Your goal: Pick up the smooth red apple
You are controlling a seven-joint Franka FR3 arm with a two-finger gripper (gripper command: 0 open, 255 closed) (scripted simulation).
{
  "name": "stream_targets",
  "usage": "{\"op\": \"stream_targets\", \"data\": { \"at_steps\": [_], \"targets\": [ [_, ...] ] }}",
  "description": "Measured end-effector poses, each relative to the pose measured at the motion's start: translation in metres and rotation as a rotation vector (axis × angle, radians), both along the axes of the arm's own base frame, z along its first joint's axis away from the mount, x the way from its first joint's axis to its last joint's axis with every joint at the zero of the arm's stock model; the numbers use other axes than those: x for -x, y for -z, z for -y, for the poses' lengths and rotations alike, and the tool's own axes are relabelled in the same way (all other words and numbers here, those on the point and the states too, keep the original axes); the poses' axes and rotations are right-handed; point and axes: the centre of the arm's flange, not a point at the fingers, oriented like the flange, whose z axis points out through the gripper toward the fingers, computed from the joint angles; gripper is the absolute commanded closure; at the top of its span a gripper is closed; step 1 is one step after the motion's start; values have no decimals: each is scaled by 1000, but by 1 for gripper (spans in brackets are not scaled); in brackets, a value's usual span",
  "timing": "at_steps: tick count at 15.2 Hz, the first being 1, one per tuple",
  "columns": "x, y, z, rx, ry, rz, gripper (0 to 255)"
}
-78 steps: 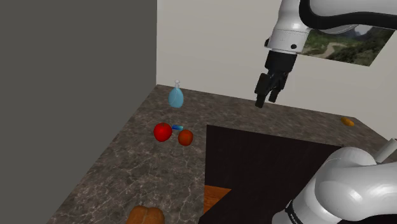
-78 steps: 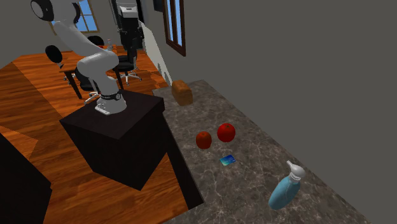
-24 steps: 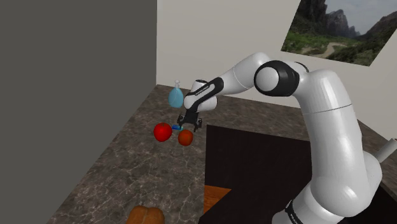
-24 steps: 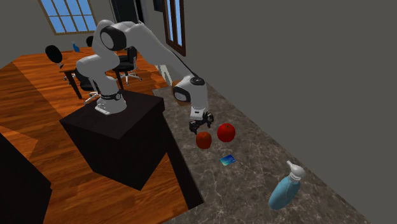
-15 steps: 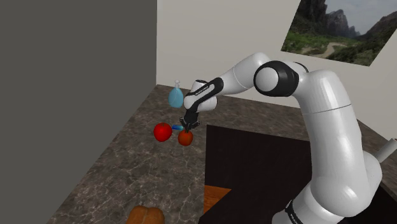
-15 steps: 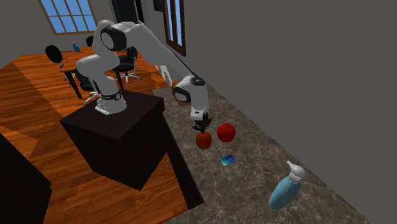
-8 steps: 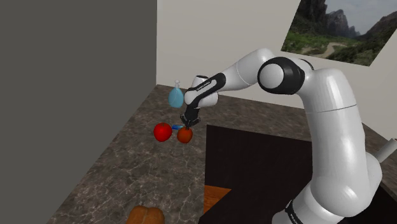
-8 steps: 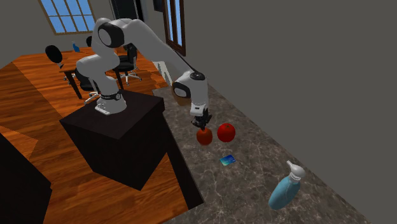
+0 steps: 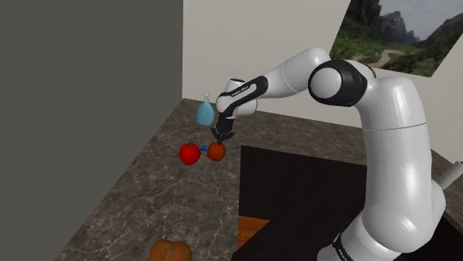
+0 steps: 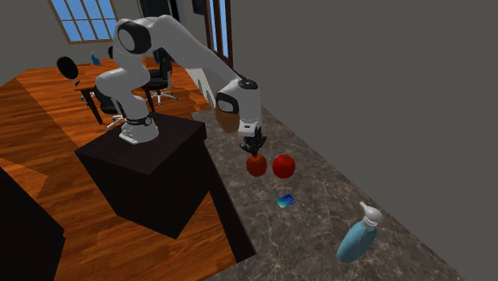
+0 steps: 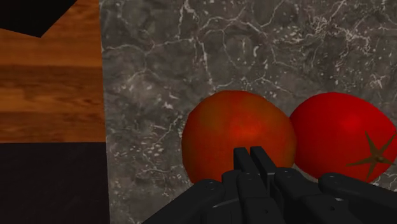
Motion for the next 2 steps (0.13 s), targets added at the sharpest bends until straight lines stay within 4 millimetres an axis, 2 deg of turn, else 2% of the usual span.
{"op": "stream_targets", "data": {
  "at_steps": [2],
  "targets": [
    [1,-8,0,0,0,0,255]
  ]
}}
